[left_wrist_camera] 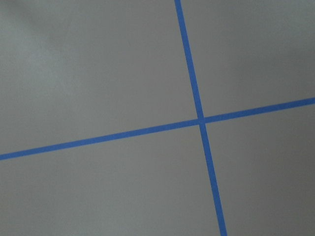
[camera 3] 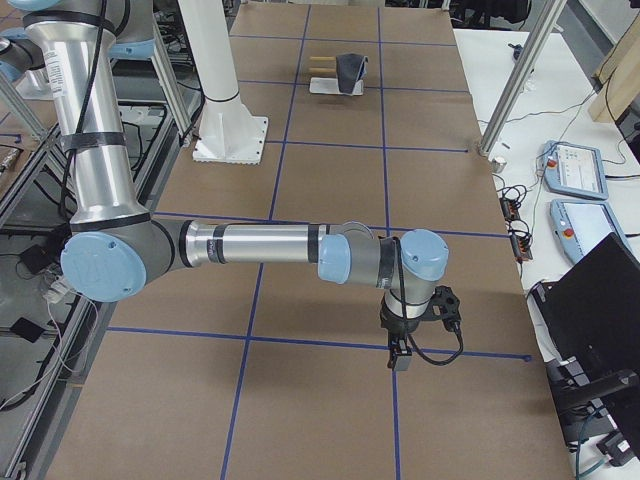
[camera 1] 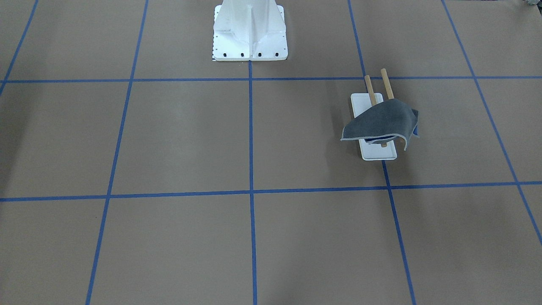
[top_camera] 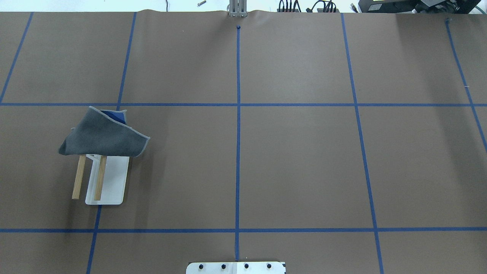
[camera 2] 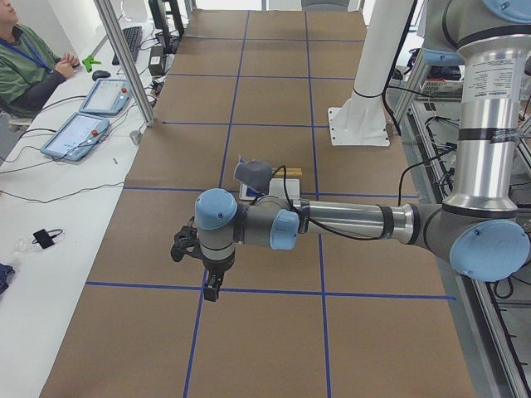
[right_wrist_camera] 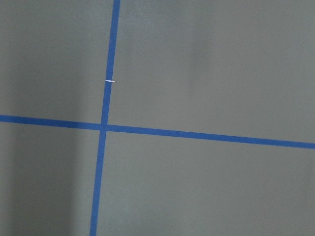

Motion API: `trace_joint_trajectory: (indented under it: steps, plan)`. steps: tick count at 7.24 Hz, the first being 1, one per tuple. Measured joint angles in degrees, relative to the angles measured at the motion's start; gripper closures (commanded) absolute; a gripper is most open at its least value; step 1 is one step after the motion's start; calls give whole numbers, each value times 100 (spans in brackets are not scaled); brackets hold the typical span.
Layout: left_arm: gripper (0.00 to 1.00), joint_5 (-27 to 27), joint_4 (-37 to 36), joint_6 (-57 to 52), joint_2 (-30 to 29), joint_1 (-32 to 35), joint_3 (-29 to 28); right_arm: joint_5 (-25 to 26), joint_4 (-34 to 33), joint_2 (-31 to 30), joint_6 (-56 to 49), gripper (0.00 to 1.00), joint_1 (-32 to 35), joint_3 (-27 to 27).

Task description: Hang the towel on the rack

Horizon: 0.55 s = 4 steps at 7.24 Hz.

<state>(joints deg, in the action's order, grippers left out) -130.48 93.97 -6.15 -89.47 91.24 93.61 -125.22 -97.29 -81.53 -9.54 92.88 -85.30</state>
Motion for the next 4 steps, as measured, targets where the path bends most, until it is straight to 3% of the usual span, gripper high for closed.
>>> trace_joint_trajectory:
  steps: [4]
  plan:
    - [1, -278, 198, -24, 35, 62, 308, 11, 53, -223, 71, 0, -3, -31]
